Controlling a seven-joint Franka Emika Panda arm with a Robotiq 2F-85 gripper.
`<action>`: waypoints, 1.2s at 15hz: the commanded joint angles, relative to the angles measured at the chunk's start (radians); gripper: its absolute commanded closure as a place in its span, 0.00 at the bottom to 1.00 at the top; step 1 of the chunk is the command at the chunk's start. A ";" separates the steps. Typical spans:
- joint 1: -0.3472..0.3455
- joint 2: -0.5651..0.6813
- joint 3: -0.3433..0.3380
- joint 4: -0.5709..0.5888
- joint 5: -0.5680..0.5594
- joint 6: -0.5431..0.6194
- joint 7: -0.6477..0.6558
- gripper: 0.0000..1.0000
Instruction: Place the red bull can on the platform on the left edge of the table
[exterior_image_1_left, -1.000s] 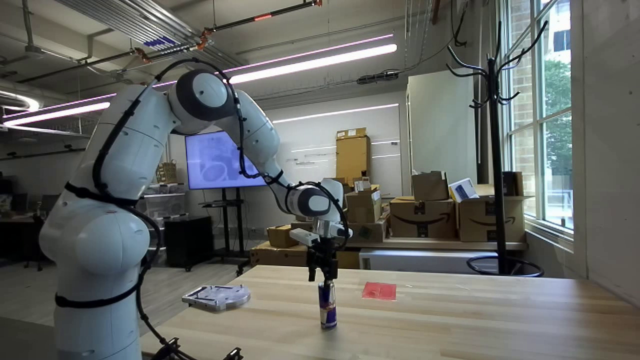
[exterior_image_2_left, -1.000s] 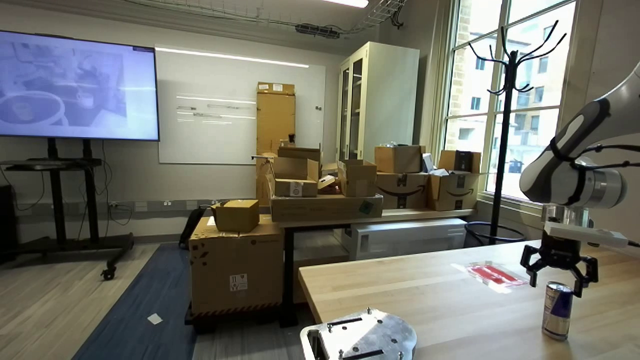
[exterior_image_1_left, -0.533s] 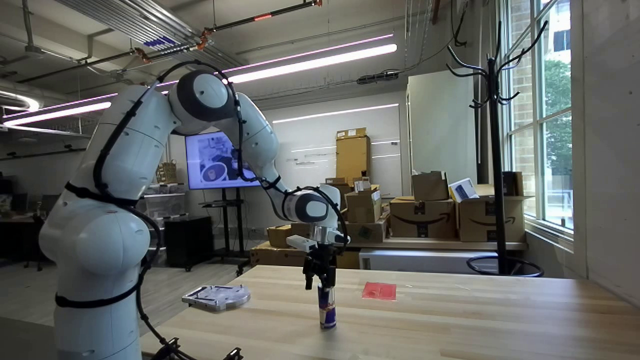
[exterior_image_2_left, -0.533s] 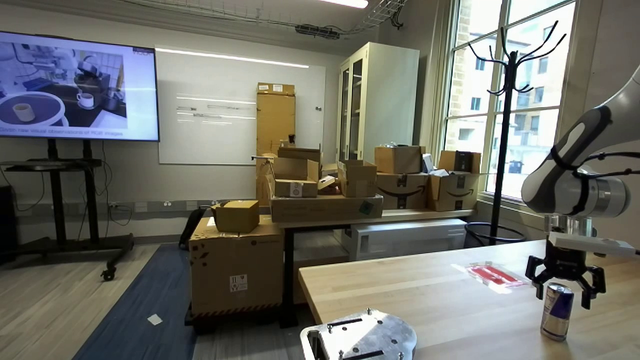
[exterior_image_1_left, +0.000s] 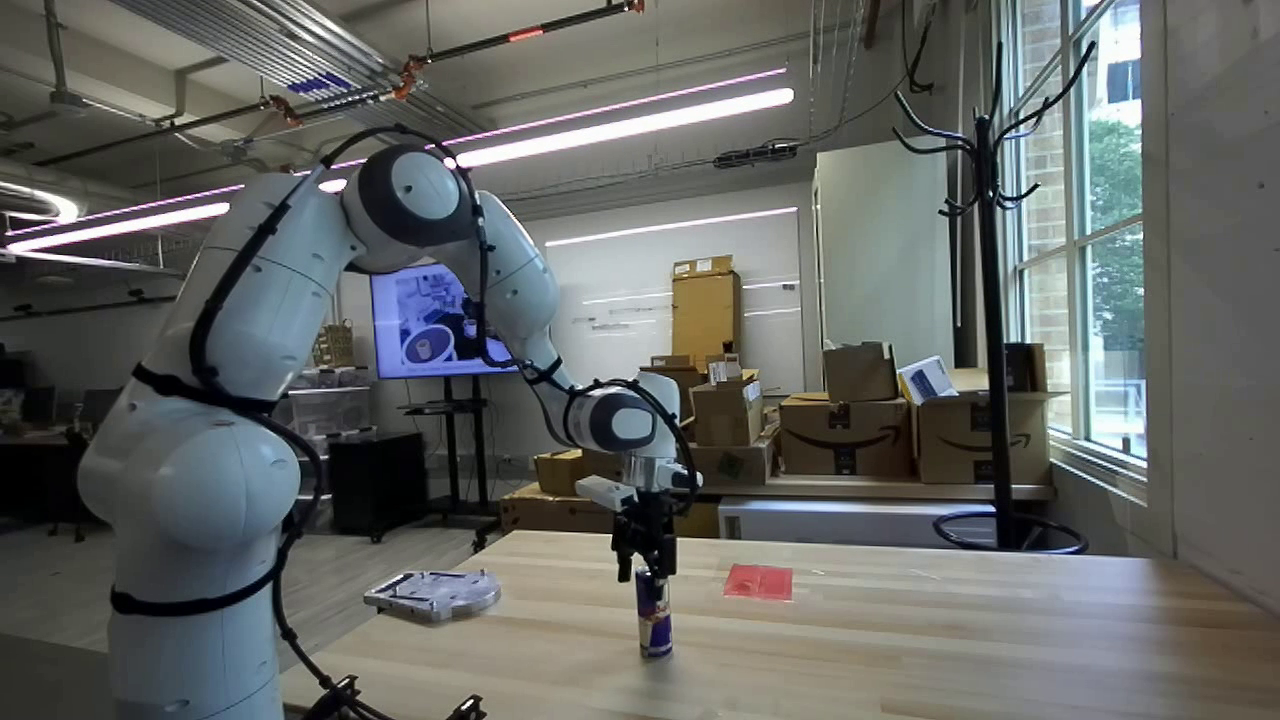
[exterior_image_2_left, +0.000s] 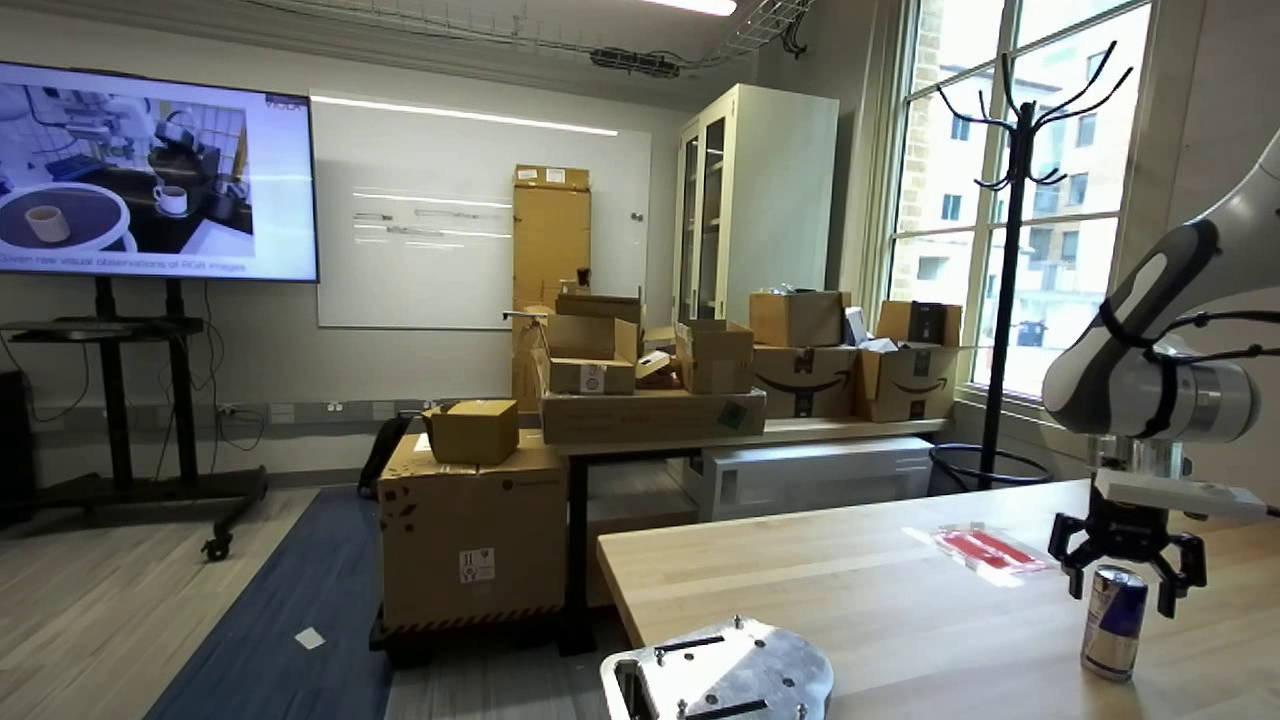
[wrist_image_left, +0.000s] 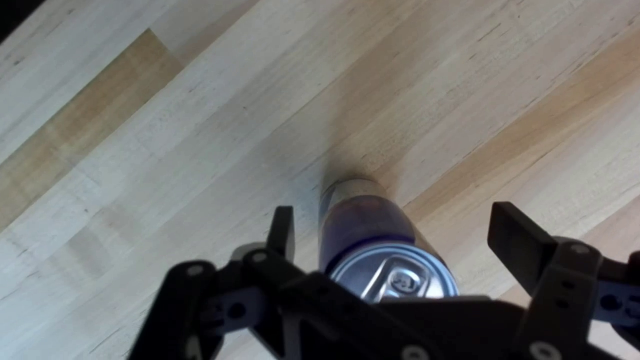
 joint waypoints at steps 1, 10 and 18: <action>0.009 0.020 -0.006 0.017 -0.019 0.026 0.032 0.00; 0.004 0.010 -0.003 0.001 -0.015 0.088 0.020 0.63; 0.074 -0.220 0.023 -0.120 -0.061 0.071 0.006 0.67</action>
